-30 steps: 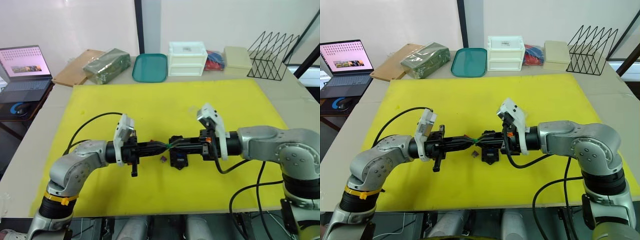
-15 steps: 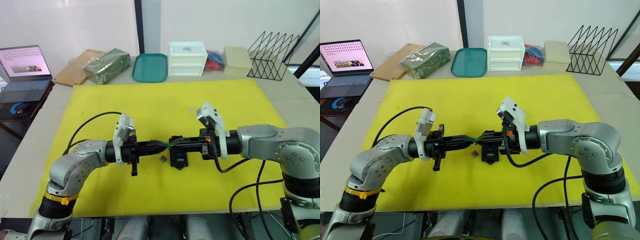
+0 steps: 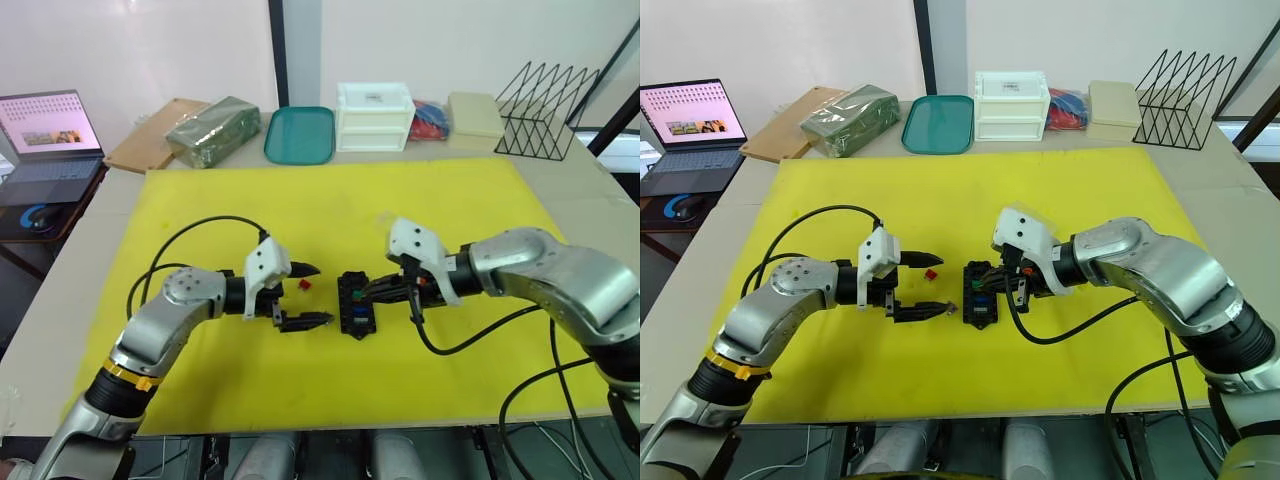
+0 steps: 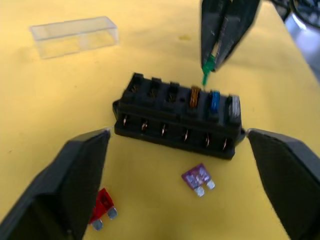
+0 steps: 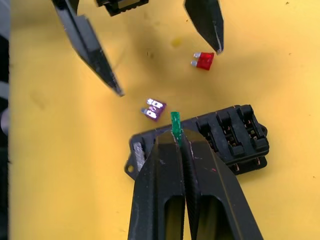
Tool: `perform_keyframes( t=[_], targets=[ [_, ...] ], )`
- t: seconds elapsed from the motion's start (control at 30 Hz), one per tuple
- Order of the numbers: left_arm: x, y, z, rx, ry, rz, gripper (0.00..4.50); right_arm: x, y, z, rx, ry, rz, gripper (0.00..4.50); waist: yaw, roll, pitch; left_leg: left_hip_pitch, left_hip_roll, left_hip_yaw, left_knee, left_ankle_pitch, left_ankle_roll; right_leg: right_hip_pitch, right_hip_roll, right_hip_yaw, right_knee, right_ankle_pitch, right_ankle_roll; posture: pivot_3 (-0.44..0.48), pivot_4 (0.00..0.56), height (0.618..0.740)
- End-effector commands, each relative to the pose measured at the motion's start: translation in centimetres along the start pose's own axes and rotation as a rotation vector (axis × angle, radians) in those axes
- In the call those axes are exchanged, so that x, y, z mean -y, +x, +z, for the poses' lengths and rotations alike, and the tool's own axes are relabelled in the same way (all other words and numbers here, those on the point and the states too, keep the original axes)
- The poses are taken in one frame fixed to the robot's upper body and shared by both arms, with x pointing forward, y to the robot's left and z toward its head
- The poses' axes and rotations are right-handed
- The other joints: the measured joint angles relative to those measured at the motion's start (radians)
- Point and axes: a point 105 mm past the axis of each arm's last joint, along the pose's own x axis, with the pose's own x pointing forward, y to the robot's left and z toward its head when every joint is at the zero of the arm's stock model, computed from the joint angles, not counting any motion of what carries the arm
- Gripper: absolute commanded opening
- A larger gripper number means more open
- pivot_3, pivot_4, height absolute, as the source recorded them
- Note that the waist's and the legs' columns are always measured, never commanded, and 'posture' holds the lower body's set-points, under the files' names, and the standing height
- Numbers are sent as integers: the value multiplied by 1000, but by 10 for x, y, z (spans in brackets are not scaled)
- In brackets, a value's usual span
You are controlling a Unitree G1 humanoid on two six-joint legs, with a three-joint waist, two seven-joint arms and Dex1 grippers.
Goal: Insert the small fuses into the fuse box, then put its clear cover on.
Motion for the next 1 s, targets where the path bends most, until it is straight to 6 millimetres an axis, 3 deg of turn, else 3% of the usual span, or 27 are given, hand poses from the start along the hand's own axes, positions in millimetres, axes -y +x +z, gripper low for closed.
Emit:
perform_keyframes(
  t=[0.03, 1.0],
  targets=[
    [1, 4, 4, -2, 96, -42, 4461, 5, -2, 10, 13, -82, -11, 0, 0, 0, 0, 0, 0, 0, 0, 0, 0, 0, 0, 0, 0, 0, 0, 0, 150, 740],
    [-1, 18, 2, 18, 120, -52, 4461, 18, 8, 4, -17, -124, -9, 0, 0, 0, 0, 0, 0, 0, 1, 0, 0, 0, 0, 0, 1, 0, 0, 0, 150, 740]
  ],
)
